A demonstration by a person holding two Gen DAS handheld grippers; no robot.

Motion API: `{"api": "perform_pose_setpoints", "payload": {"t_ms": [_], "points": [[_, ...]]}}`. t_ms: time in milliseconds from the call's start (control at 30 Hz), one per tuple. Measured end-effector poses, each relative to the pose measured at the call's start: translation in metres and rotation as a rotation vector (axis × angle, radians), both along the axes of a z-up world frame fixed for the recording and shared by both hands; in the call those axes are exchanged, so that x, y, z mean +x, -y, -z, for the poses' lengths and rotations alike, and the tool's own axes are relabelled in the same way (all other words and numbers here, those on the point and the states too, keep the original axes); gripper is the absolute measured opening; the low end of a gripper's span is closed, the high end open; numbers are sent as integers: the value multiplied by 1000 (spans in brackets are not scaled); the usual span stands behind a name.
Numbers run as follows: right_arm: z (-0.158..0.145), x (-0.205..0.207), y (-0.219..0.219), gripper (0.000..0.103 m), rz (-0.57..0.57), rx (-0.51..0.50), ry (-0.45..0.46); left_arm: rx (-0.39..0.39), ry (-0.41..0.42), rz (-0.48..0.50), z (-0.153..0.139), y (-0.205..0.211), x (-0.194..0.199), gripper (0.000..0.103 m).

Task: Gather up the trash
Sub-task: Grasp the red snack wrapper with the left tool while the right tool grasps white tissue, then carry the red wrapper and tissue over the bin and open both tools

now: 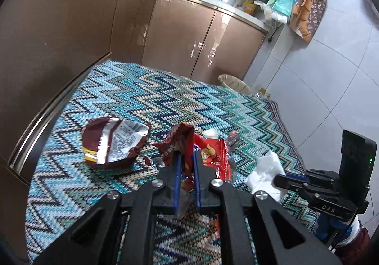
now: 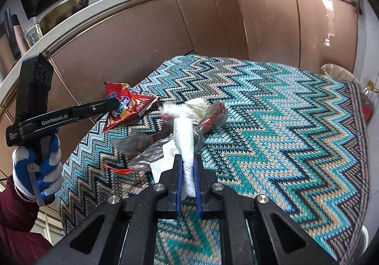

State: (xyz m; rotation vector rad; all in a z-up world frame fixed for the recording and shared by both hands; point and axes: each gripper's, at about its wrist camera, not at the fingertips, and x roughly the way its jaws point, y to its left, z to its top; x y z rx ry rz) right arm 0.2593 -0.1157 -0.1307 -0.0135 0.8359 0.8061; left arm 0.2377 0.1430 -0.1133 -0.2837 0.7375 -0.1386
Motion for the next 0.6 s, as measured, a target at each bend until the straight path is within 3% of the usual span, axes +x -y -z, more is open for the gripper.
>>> {"api": "perform_pose_setpoints", "payload": {"t_ms": [600], "points": [[-61,-86,46,9,126,48,163,-42,180,-7,-63,-9,-87,7]]}}
